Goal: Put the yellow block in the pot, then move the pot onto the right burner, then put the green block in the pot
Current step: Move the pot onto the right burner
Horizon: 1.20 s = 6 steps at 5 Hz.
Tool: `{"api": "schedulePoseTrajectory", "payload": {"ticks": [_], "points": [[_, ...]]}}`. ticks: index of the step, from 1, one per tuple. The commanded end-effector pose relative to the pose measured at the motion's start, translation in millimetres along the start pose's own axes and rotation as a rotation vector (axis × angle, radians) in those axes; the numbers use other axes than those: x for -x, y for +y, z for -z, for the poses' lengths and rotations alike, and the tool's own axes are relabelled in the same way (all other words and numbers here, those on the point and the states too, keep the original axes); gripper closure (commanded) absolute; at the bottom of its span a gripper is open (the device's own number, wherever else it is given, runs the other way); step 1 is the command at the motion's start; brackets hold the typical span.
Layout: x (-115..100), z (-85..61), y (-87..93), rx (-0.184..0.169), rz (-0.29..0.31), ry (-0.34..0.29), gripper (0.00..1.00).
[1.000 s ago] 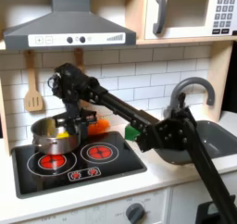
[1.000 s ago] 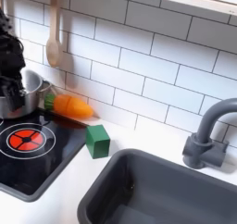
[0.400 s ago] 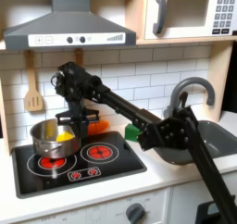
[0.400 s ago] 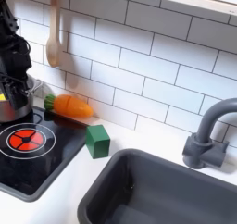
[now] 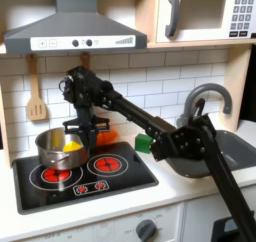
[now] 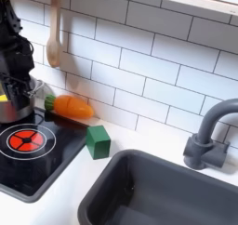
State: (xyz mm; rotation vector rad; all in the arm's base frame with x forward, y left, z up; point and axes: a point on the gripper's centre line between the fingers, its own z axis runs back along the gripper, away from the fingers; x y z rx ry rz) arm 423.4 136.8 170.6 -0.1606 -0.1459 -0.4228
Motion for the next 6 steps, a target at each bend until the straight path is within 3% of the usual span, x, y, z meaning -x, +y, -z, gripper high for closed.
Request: {"api": "schedulePoseTrajectory", "payload": {"ticks": [1,2,4,6], "points": [[-6,7.7,-15.2,-0.002,0.005,-0.009,1.00],[-10,2.7,-27.4,-0.021,0.026,-0.024,1.00],[-10,-0.3,-46.2,-0.014,0.028,-0.047,1.00],[0,5.7,-61.7,-0.003,0.007,-0.034,1.00]]}}
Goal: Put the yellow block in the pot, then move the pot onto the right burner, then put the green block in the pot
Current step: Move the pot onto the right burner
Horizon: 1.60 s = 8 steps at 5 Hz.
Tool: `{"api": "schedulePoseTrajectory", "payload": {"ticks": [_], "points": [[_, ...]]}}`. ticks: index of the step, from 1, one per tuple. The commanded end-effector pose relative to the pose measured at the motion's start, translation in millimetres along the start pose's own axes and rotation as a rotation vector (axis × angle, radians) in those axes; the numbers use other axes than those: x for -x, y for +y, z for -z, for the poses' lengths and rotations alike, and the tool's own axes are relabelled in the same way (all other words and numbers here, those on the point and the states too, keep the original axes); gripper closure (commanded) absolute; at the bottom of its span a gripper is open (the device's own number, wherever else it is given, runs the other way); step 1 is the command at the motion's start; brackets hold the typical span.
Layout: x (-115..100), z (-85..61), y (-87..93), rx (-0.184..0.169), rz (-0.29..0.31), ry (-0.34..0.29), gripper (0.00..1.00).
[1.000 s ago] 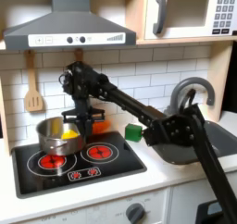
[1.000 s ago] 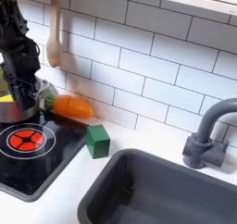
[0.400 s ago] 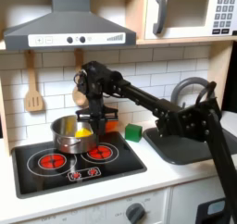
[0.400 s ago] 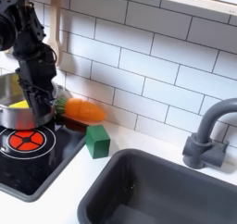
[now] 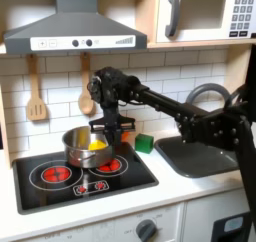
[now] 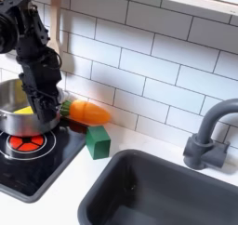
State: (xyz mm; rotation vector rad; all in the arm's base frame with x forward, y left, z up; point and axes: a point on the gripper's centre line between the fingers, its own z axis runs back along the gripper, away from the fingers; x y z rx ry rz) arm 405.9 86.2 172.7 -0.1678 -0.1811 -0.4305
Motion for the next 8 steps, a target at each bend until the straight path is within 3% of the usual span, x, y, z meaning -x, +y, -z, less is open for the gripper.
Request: {"api": "schedulePoseTrajectory", "payload": {"ticks": [1,7,8], "points": [[6,3.0,-12.7,0.004,-0.007,0.004,1.00],[21,0.2,-37.4,-0.010,-0.018,-0.001,1.00],[20,-1.0,-38.0,-0.012,-0.020,-0.007,0.96]]}}
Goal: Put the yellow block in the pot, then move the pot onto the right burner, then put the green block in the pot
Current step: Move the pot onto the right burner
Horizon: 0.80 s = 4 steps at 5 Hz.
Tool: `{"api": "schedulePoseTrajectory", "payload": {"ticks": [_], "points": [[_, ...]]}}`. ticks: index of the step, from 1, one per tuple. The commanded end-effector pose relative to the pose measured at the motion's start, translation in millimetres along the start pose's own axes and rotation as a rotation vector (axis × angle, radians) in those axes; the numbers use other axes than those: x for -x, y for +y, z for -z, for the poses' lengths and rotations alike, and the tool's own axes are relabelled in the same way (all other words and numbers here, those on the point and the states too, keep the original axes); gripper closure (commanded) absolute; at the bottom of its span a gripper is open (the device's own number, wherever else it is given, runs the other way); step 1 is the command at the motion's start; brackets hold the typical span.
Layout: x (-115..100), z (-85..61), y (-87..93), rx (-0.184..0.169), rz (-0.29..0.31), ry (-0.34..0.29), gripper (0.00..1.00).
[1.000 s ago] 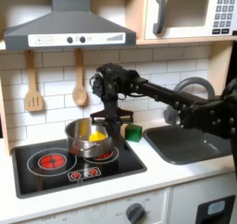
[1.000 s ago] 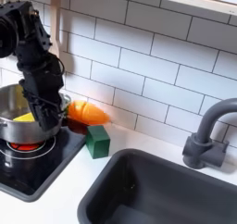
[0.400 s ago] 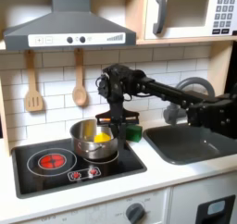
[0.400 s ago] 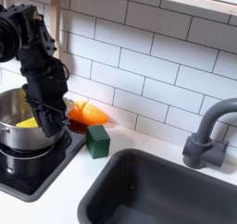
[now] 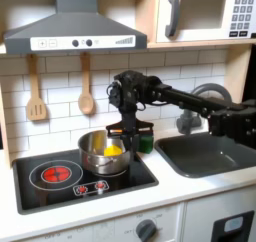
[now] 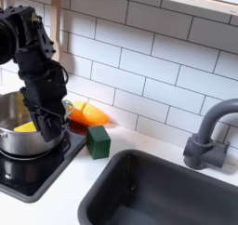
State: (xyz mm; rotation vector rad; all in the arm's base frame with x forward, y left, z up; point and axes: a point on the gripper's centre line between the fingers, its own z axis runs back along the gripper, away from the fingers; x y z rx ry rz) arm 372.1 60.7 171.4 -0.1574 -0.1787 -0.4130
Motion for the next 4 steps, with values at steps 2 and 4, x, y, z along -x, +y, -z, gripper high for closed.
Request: {"api": "schedulePoseTrajectory", "payload": {"ticks": [2,4], "points": [[-3,-17.1,-3.4,-0.033,-0.014,-0.025,0.00],[-20,-26.7,-5.6,-0.059,0.015,-0.037,0.00]]}}
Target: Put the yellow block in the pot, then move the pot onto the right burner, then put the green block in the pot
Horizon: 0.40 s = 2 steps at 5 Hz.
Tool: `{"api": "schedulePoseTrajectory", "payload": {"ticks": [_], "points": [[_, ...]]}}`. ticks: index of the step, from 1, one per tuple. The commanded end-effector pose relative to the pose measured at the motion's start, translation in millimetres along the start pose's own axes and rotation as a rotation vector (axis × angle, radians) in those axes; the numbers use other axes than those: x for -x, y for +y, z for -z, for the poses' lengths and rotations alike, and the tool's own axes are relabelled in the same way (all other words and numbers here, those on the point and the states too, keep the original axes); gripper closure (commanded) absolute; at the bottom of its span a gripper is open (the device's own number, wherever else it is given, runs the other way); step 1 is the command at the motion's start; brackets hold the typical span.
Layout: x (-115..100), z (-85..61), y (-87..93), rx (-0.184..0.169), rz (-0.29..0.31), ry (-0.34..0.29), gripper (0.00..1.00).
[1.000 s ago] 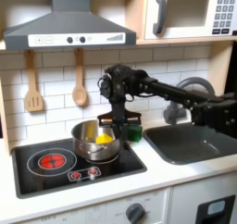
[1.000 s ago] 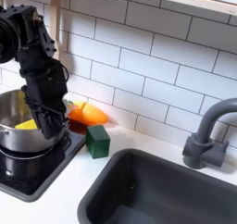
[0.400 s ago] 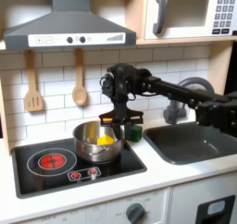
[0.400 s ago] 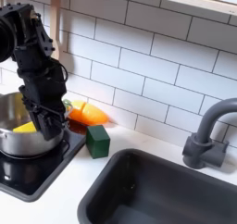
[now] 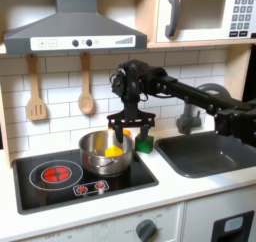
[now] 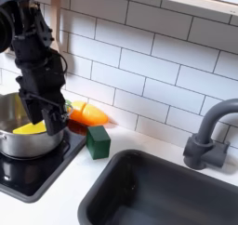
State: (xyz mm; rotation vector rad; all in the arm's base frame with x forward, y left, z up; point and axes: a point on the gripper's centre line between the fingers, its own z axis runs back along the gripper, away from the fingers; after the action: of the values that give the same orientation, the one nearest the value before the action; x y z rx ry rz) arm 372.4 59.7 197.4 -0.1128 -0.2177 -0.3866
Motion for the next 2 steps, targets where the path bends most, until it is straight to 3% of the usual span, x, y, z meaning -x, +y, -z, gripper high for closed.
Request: {"api": "schedulePoseTrajectory", "payload": {"ticks": [1,2], "points": [[-31,-10.5,-11.8,-0.016,0.092,-0.040,0.00],[-44,-2.0,-18.2,-0.006,0.117,-0.036,0.00]]}}
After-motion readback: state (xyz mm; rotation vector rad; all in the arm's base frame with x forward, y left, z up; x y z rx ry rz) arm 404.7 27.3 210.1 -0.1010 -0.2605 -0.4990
